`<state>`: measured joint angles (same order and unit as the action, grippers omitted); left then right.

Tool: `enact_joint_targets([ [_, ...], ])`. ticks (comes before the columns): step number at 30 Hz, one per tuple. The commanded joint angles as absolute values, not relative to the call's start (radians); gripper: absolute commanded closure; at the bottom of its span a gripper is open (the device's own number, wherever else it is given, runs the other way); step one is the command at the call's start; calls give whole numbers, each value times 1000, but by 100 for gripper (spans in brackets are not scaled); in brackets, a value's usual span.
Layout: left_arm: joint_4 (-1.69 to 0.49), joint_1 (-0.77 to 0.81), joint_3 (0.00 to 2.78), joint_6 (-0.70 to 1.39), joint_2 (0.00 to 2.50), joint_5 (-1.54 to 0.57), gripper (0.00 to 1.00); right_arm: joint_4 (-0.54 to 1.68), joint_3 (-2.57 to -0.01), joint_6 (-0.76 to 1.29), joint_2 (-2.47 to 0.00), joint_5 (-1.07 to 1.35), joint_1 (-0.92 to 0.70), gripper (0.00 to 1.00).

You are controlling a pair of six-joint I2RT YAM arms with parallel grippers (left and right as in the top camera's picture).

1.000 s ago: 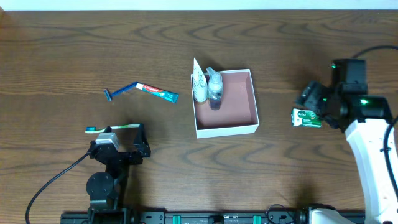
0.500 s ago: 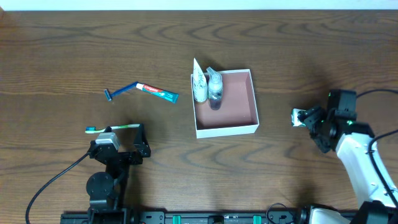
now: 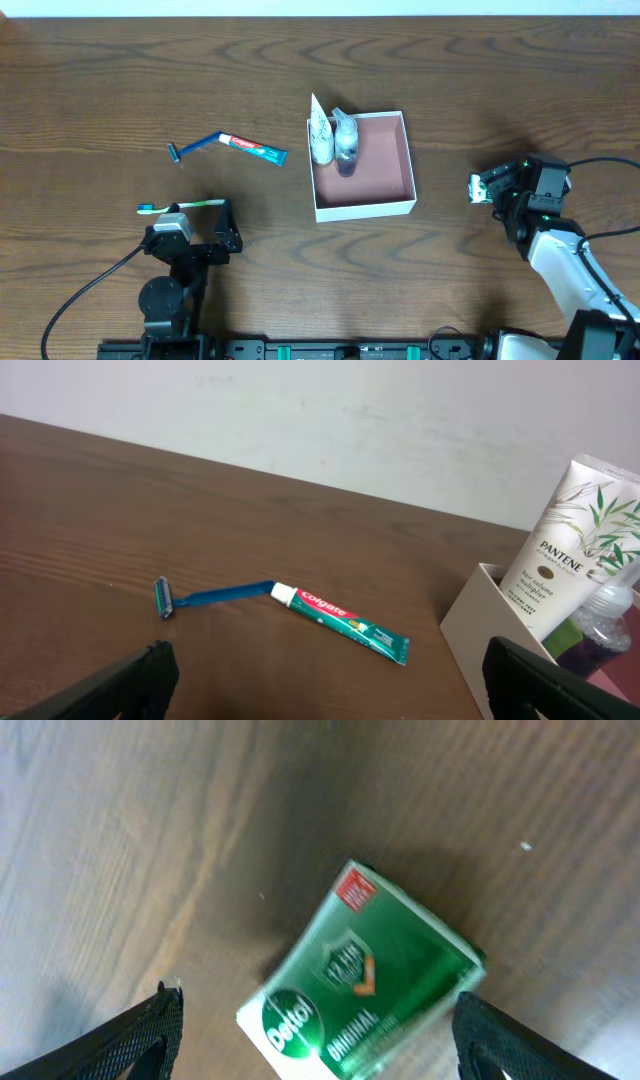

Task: Pack container
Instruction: 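Lower the right gripper and grasp the Dettol soap box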

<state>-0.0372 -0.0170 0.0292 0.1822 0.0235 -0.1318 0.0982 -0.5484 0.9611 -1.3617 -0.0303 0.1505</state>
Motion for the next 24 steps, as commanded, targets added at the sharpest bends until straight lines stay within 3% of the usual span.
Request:
enact_joint_targets([
  [1, -58, -21, 4, 169, 24, -146, 2, 76, -541, 978, -1405, -55, 156, 16],
  [14, -58, -21, 4, 169, 24, -146, 2, 33, -541, 996, -1517, -37, 156, 18],
  [15, -58, -21, 4, 169, 24, -146, 2, 24, -541, 989, -1523, -37, 156, 21],
  [17, -58, -21, 4, 169, 24, -146, 2, 12, -541, 972, -1534, -36, 156, 39],
  [19, -58, -21, 4, 169, 24, -146, 2, 11, -541, 950, -1541, -35, 156, 51],
  [24, -57, -21, 4, 169, 24, -146, 2, 47, -541, 907, -1545, -27, 156, 55],
])
